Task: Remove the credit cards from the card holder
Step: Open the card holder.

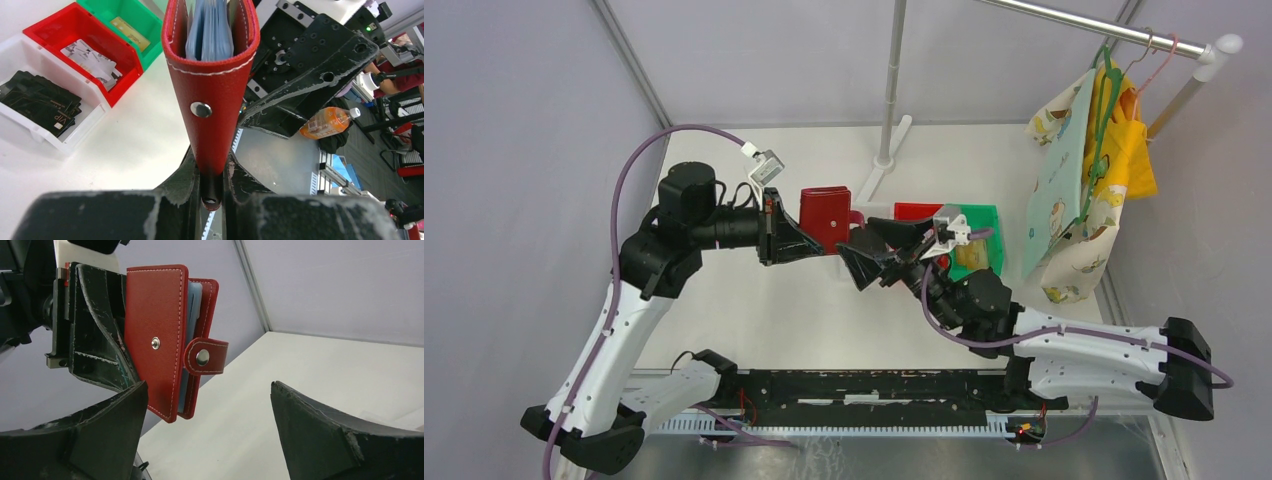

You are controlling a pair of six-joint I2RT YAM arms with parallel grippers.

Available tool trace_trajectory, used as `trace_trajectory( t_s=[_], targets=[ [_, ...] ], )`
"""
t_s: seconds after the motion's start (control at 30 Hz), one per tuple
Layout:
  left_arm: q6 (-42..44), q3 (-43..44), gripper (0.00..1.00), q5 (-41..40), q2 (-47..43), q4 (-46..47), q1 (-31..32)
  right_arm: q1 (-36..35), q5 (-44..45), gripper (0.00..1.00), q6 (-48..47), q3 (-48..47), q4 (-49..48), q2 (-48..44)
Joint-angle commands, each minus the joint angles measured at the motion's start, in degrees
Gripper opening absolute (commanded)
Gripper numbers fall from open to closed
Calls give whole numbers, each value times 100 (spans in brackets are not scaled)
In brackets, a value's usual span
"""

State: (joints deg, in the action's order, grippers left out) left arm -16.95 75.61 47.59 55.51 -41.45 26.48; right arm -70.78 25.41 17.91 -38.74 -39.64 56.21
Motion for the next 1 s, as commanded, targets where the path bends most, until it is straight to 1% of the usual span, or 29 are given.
trace_trajectory(
  t_s=[0.0,0.13,0.2,0.27,0.6,0.73,0.83,0.97],
  targets=[
    [86,295,2,404,-77,417,24,161,-345,95,572,-38,-1250,127],
    [56,312,2,593,-137,468,31,555,-860,86,1426,295,-2304,158],
    [-86,287,2,723,-176,589,27,676,-952,80,1717,256,-2254,197],
    [-195,279,2,799,-218,691,31,720,-992,76,1772,234,-2203,230],
    [-405,478,2,1011,-250,808,27,741,-572,64,2017,76,-1655,319],
    [-440,501,2,1071,-284,840,24,742,-490,57,2053,76,-1865,326],
    [-449,485,2,1106,-303,841,30,742,-763,56,2065,-62,-2014,418],
    [-455,480,2,1125,-301,845,26,755,-1549,60,2217,-129,-2692,605]
  ],
)
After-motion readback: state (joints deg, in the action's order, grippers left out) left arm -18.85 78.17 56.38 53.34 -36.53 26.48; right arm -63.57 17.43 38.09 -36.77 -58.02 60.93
